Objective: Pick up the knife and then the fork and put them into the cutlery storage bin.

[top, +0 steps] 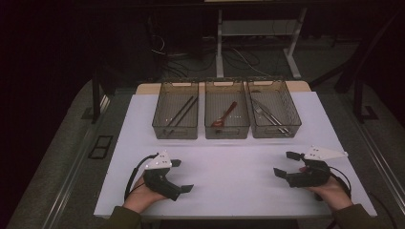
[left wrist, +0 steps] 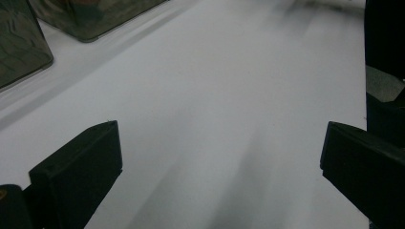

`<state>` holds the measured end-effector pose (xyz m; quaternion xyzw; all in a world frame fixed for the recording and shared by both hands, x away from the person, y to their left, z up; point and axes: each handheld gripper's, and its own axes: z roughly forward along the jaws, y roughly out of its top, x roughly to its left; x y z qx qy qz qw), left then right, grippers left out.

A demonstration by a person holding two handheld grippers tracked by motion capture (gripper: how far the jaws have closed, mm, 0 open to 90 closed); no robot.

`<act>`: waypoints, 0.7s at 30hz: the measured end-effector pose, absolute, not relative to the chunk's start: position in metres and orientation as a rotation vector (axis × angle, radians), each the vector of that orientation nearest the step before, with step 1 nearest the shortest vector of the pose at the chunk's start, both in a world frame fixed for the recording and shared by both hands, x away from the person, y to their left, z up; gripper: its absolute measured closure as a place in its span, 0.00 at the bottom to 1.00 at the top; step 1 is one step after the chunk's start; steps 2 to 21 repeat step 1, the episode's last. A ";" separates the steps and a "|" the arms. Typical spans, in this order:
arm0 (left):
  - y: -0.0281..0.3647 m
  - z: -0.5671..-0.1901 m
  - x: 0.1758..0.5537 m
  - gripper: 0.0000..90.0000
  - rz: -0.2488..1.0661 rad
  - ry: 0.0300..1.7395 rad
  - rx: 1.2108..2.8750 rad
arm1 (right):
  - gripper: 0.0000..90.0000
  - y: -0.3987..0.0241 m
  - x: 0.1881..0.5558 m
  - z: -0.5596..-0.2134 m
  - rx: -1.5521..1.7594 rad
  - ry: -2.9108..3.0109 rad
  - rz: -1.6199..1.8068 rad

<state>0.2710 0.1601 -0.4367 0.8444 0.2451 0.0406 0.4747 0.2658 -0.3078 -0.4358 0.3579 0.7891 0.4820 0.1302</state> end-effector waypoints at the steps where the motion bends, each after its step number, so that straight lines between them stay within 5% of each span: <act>1: 0.160 -0.437 0.271 0.00 0.100 0.599 2.066 | 0.15 -0.308 0.266 -0.436 1.040 2.293 1.400; 21: 0.160 -0.437 0.271 0.00 0.100 0.599 2.066 | 0.15 -0.308 0.266 -0.436 1.040 2.293 1.400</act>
